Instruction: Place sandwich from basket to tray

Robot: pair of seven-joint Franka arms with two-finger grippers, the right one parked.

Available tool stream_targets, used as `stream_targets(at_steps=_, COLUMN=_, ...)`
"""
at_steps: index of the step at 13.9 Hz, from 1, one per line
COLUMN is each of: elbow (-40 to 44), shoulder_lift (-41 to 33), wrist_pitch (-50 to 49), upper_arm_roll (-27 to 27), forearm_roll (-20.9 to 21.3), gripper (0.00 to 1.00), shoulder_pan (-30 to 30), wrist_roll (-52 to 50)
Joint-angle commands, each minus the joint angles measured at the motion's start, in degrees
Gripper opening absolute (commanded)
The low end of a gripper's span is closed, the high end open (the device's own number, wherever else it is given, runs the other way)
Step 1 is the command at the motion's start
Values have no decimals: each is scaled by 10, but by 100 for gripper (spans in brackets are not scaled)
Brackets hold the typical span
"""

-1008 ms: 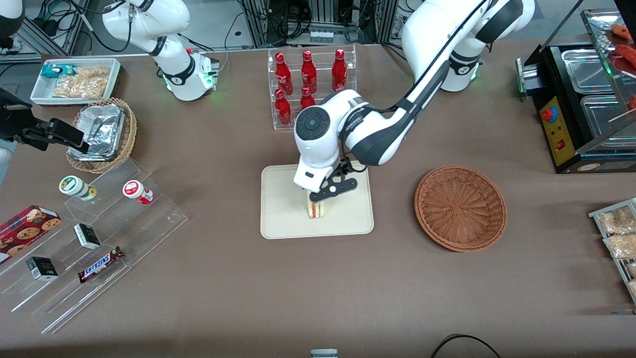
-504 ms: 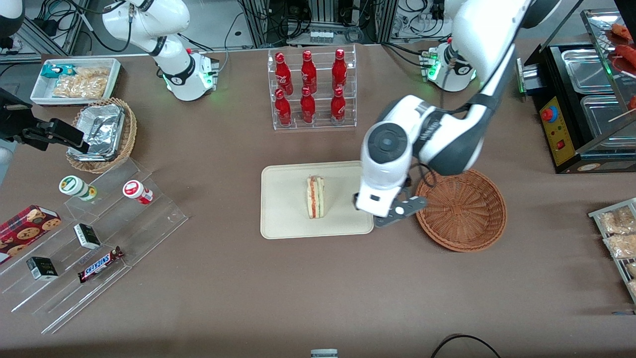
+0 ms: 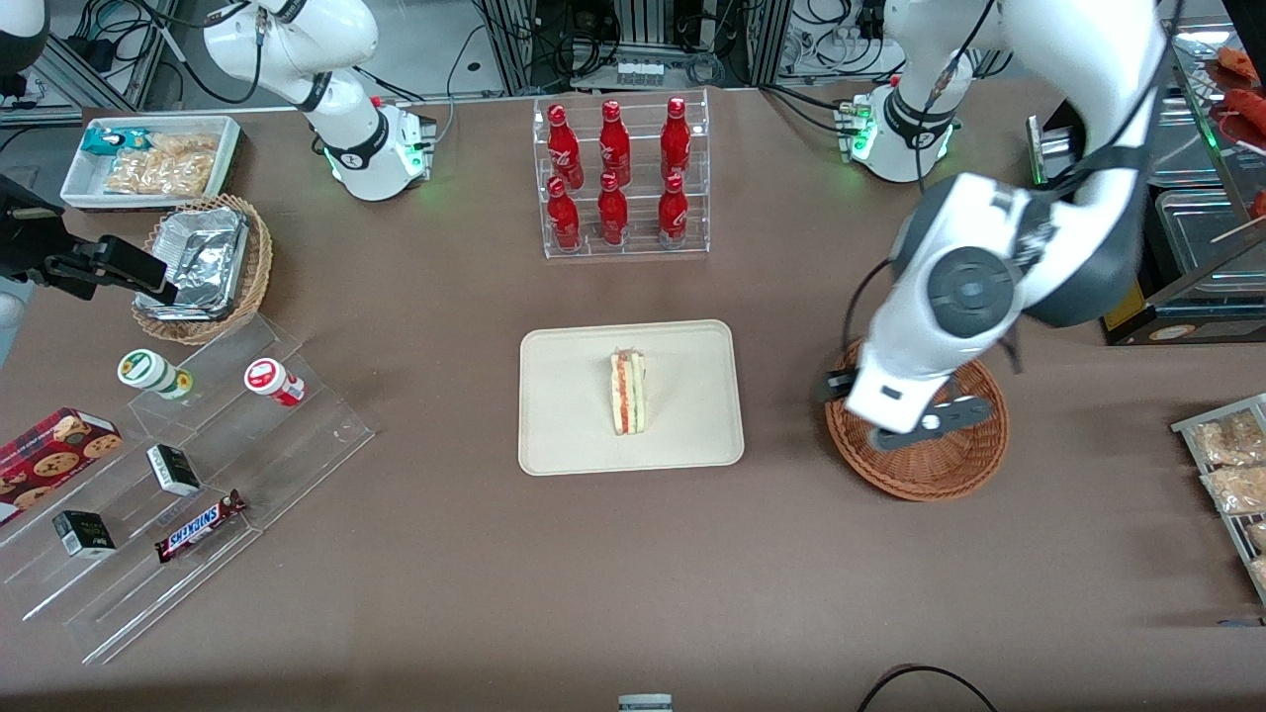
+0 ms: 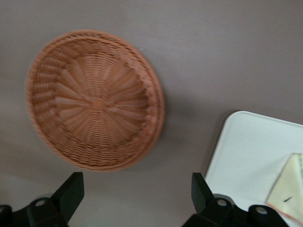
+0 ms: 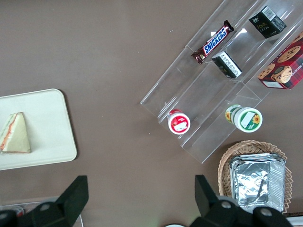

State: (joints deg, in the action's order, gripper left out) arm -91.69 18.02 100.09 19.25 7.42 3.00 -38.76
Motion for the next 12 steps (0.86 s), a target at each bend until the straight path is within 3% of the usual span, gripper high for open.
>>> stream_targets(at_steps=1, elbow=-47, shoulder_lift=-55, wrist_pitch=-4, upper_arm_roll=5, forearm_roll=-10, gripper=100, shoulder_pan=-39, wrist_roll=60)
stream_targets(at_steps=6, elbow=-51, shoulder_lift=-113, wrist_pitch=-70, upper_arm_roll=-4, forearm_roll=-22, gripper=100, shoulder_pan=-99, wrist_roll=224)
stream_targets(at_steps=12, elbow=-51, shoulder_lift=-169, wrist_pitch=-110, upper_arm_roll=-132, forearm_roll=-28, gripper=100, shoulder_pan=-49, wrist_roll=336)
